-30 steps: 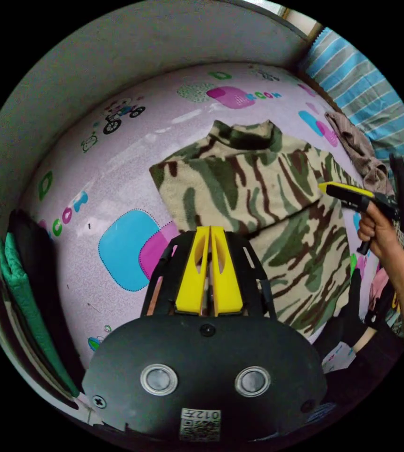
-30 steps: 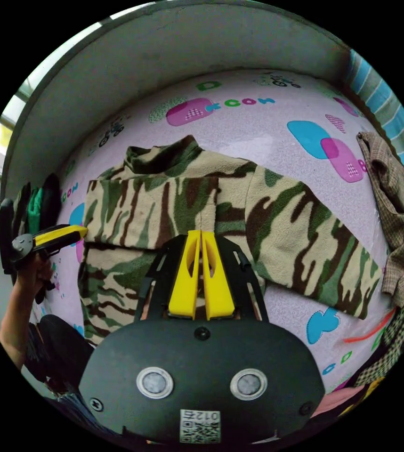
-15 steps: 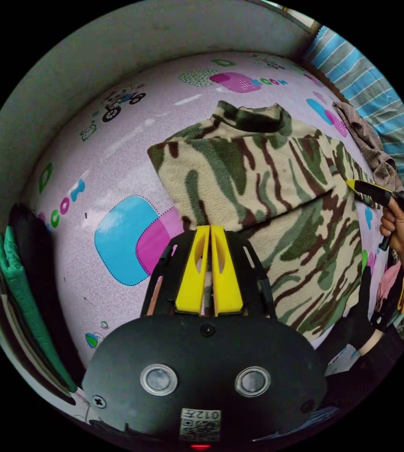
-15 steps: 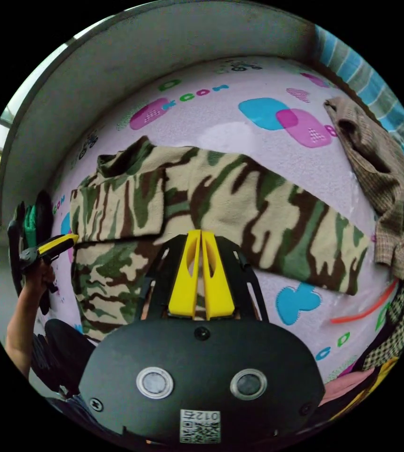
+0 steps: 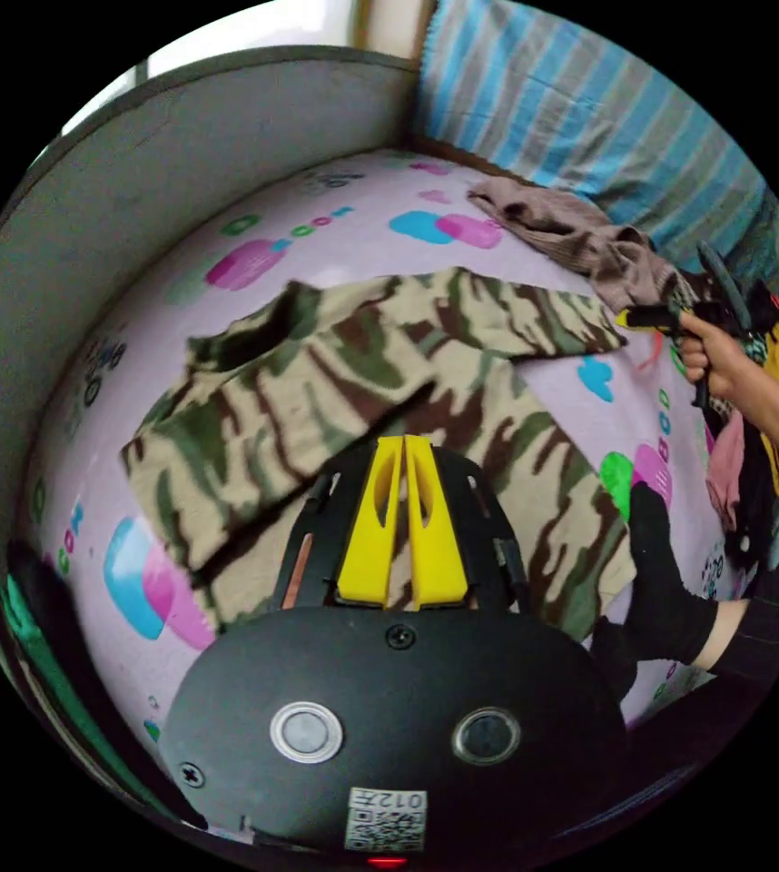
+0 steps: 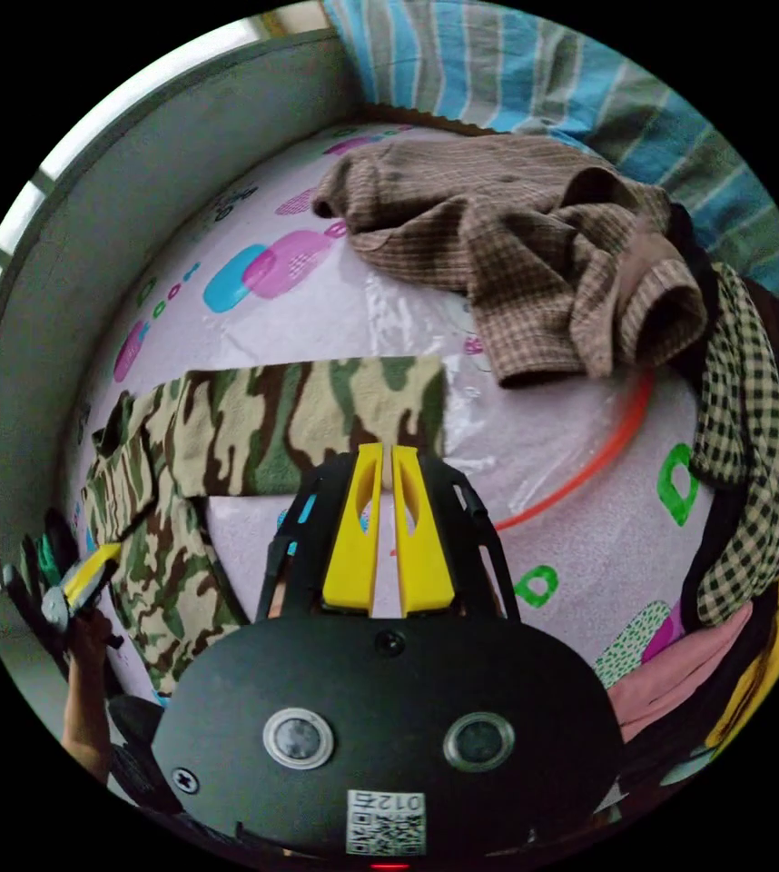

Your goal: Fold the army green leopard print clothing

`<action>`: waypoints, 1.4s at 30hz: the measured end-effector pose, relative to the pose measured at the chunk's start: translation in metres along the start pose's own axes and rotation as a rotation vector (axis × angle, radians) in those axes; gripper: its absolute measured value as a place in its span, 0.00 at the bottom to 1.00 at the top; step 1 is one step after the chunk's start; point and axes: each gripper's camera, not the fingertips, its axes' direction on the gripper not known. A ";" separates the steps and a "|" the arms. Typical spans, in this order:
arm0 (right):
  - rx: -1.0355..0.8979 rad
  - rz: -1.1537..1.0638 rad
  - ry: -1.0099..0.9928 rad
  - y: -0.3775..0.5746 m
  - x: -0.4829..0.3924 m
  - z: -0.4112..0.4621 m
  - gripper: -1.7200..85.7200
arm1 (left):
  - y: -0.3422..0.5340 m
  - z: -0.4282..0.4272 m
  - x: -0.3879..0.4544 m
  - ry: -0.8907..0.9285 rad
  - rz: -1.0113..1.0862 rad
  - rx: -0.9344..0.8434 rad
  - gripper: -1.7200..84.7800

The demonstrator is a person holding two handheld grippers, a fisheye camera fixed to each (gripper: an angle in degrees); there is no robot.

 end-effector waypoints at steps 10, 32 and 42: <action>-0.046 0.232 -0.187 0.008 0.095 0.002 0.08 | -0.049 0.035 0.156 0.081 0.278 0.111 0.02; -0.106 -0.067 -0.404 -0.005 0.091 -0.038 0.01 | -0.088 0.053 0.255 0.006 0.356 0.111 0.11; 0.061 -0.137 -0.502 0.006 0.059 -0.067 0.01 | -0.070 0.020 0.144 0.039 0.067 0.143 0.03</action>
